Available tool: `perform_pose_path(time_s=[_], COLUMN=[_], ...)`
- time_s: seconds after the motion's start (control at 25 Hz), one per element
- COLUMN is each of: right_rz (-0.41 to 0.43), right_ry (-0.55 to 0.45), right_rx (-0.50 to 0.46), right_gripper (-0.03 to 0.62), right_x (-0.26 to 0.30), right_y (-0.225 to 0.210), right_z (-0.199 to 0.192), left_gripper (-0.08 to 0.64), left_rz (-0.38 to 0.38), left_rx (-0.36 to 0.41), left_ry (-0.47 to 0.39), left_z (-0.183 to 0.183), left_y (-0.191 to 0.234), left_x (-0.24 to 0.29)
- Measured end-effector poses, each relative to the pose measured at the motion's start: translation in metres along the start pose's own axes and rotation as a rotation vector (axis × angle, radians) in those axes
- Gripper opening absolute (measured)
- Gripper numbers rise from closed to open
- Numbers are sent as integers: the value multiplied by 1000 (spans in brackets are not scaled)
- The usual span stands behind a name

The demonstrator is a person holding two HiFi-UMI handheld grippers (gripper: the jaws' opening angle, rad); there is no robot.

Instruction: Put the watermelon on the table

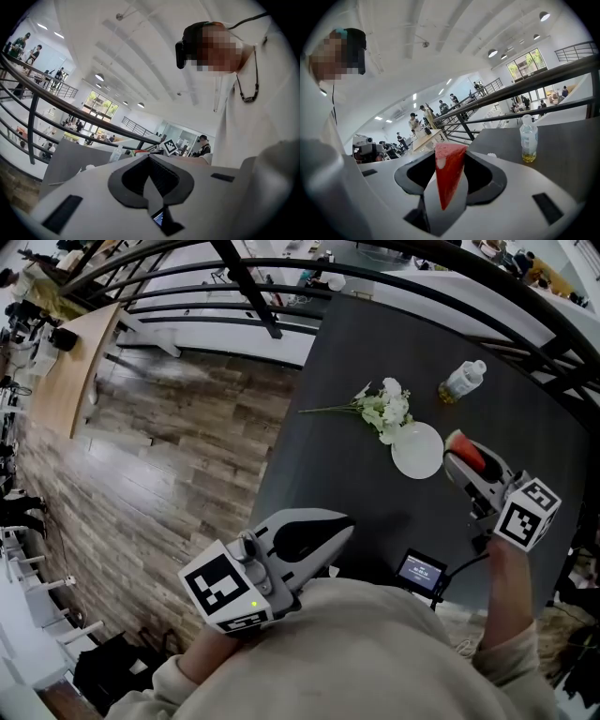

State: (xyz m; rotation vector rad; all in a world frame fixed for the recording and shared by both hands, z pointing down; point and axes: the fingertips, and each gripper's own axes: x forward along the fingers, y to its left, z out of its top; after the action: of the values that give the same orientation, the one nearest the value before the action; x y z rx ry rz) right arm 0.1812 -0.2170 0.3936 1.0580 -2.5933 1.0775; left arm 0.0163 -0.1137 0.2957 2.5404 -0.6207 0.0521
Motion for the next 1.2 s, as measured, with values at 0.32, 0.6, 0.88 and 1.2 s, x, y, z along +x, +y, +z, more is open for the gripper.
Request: perform_pose_path(time_s=[0.32,0.6,0.88,1.2], right_rz=[-9,-19,-27,-45], right_ry=[42,79,102,139], right_rx=[11,18,29,28], right_gripper=[202,202,202,202], right_x=[9,17,26,37], right_y=[-12,-27,-42,-58], right_z=[-18,-29,-38,-52], left_gripper=[3,3,3,3], left_rz=[26,37,54,57], left_rx=[-28,-25,-34,-46], left_ry=[2,6,26,51], left_z=[-6,-8,-11,-16], left_y=[3,4,6,10], left_x=[-4,-4,-6,-3])
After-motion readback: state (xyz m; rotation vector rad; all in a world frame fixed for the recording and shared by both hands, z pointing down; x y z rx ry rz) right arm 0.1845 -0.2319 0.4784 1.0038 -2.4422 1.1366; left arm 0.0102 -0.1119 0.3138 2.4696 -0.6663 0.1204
